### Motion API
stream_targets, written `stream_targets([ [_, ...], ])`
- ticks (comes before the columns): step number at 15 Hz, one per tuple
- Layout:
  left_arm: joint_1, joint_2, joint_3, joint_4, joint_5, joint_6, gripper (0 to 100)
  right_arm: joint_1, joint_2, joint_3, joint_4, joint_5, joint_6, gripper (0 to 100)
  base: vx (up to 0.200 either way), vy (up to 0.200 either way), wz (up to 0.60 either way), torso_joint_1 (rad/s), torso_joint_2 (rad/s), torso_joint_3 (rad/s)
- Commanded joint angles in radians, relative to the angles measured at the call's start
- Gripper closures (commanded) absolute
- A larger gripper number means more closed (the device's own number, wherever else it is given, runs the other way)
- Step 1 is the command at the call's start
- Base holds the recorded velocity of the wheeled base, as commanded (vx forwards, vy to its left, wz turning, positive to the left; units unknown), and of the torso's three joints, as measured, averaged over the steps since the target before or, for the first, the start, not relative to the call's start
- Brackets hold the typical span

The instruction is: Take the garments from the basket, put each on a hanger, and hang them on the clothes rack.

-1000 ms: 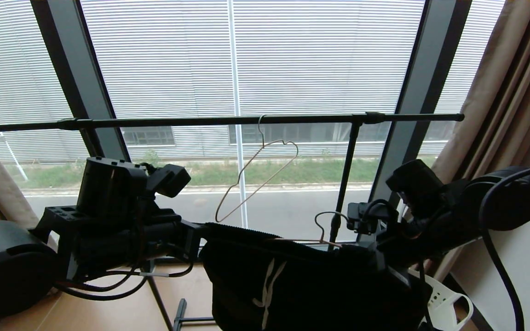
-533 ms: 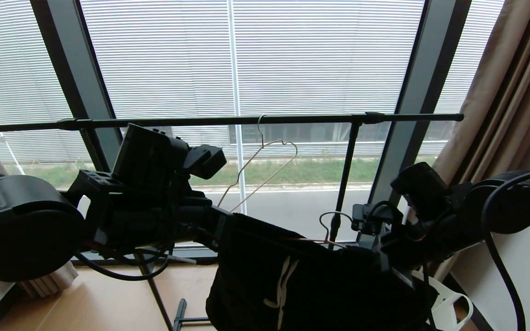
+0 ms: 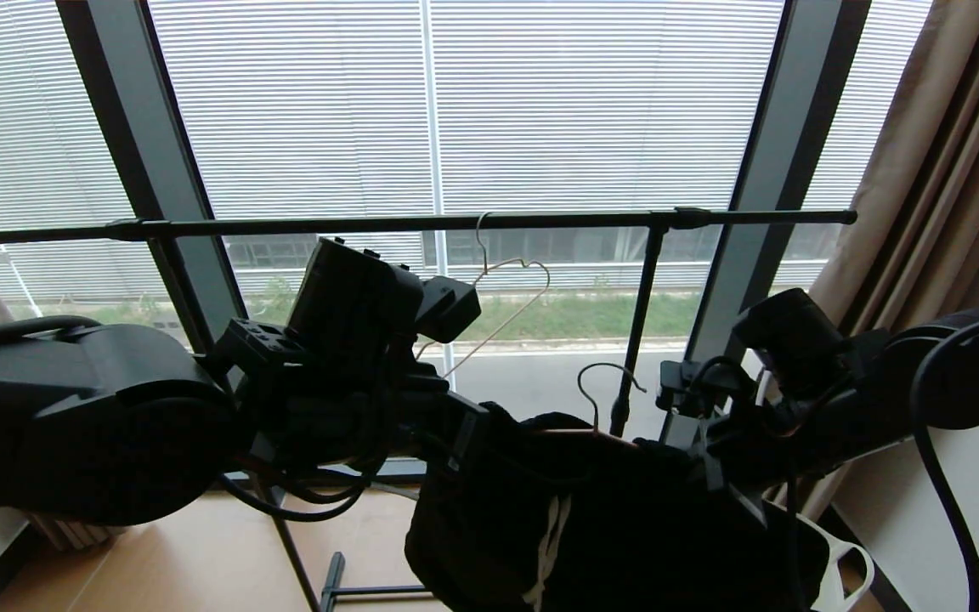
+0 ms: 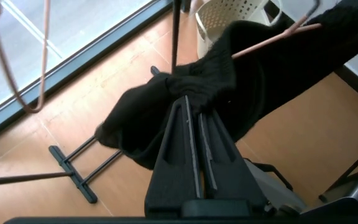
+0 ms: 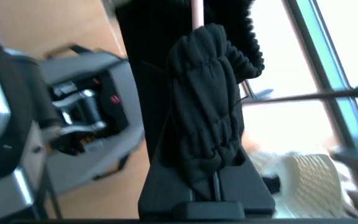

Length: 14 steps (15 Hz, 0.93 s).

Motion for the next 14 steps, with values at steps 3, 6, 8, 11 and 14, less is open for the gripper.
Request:
stream_targets([
  [3, -0.012, 0.013, -0.003, -0.001, 0.008, -0.001, 100, 0.001, -0.002, -0.017, -0.001, 0.018, 0.059, 100, 0.000, 0.000, 0.00, 0.000, 0.00, 0.000],
  [6, -0.014, 0.015, -0.004, 0.009, 0.056, -0.002, 100, -0.001, -0.008, -0.016, -0.001, 0.084, 0.061, 100, 0.000, 0.000, 0.00, 0.000, 0.00, 0.000],
  [8, -0.007, 0.019, -0.047, 0.055, 0.085, -0.024, 100, -0.004, -0.020, -0.009, -0.001, 0.129, 0.057, 100, 0.000, 0.000, 0.00, 0.000, 0.00, 0.000],
  [11, -0.004, 0.053, -0.142, 0.154, 0.142, -0.085, 100, 0.004, -0.049, 0.014, -0.001, 0.130, 0.053, 100, 0.000, 0.000, 0.00, 0.000, 0.00, 0.000],
  [14, -0.004, 0.105, -0.191, 0.177, 0.188, -0.113, 100, 0.017, -0.076, 0.037, -0.009, 0.133, 0.051, 100, 0.000, 0.000, 0.00, 0.000, 0.00, 0.000],
])
